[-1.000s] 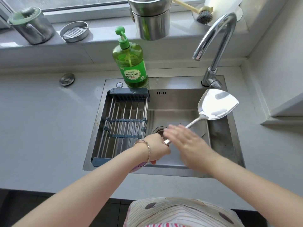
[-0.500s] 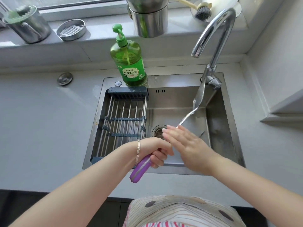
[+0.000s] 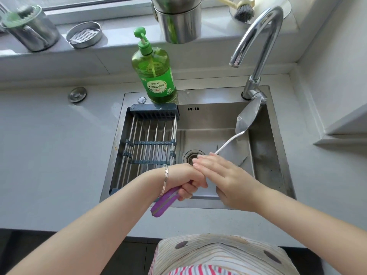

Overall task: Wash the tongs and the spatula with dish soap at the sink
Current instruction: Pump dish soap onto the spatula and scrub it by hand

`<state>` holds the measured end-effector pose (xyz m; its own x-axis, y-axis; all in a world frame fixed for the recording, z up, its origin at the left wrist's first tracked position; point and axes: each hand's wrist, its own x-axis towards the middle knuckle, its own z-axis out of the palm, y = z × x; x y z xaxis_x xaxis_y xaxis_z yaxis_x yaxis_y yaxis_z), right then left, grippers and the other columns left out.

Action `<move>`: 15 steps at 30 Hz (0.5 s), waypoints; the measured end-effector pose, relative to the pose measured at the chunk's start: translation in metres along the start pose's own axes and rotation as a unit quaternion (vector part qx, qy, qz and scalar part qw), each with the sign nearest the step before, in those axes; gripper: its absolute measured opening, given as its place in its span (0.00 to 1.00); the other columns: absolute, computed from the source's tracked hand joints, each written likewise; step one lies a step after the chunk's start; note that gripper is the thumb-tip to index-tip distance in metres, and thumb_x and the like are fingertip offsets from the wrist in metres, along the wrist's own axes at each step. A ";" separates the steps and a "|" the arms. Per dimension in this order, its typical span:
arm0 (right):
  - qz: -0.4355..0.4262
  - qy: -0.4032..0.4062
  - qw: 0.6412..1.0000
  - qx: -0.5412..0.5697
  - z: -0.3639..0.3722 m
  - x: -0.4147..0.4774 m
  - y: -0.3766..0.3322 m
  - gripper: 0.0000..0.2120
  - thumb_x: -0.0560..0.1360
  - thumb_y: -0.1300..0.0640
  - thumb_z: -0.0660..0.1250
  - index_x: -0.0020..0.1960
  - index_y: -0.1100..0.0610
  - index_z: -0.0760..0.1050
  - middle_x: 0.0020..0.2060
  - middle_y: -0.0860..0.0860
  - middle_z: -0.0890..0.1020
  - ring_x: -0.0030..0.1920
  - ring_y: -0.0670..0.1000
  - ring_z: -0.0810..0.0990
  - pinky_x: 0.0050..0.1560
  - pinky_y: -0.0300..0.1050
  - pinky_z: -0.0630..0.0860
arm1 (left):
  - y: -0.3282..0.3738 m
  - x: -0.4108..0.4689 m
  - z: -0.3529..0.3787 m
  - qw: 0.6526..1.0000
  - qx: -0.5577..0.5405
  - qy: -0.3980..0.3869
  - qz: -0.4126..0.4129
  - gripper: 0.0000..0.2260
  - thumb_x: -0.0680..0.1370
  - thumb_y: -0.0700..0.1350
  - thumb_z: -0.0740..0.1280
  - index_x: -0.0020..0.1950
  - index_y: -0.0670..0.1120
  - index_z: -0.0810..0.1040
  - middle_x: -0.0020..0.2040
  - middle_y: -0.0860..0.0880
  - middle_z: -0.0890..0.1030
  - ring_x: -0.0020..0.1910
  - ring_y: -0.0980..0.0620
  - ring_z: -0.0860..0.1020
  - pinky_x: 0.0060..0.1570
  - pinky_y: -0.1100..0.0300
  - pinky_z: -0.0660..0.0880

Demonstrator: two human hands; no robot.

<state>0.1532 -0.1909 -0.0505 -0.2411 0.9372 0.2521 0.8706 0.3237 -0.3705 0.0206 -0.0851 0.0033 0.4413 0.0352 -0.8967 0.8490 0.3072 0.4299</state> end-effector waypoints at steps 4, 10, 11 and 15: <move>0.115 0.011 0.992 -0.049 -0.009 0.003 0.026 0.29 0.64 0.68 0.47 0.61 0.70 0.74 0.59 0.63 0.78 0.64 0.61 0.73 0.71 0.46 0.51 | 0.003 -0.001 0.005 0.992 0.086 0.096 0.014 0.17 0.75 0.41 0.63 0.27 0.46 0.63 0.19 0.50 0.64 0.16 0.54 0.63 0.20 0.70 0.62; 0.067 -0.022 0.996 -0.058 0.010 -0.002 0.016 0.31 0.64 0.70 0.49 0.67 0.67 0.65 0.64 0.62 0.74 0.67 0.57 0.66 0.72 0.46 0.51 | 0.003 0.005 0.017 0.842 0.378 0.376 0.080 0.15 0.75 0.53 0.59 0.31 0.47 0.69 0.32 0.49 0.75 0.36 0.46 0.76 0.36 0.61 0.69; 0.107 -0.003 0.992 -0.063 0.007 0.000 0.023 0.31 0.63 0.71 0.51 0.67 0.66 0.62 0.64 0.63 0.74 0.68 0.57 0.64 0.72 0.46 0.49 | 0.003 0.006 0.017 0.820 0.387 0.412 0.087 0.13 0.75 0.54 0.59 0.35 0.48 0.71 0.35 0.49 0.77 0.39 0.46 0.78 0.36 0.61 0.69; 0.068 0.020 0.997 -0.037 0.017 0.006 0.008 0.32 0.63 0.71 0.48 0.68 0.66 0.60 0.67 0.62 0.70 0.69 0.58 0.61 0.73 0.48 0.49 | 0.000 0.012 0.016 0.779 0.412 0.461 0.104 0.07 0.76 0.50 0.58 0.45 0.49 0.72 0.46 0.48 0.81 0.48 0.46 0.79 0.40 0.61 0.67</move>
<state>0.1513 -0.1804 -0.0670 -0.1030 0.9653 0.2399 0.9239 0.1822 -0.3364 0.0301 -0.1004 -0.0055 0.5202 0.7874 -0.3306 0.8530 -0.4977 0.1570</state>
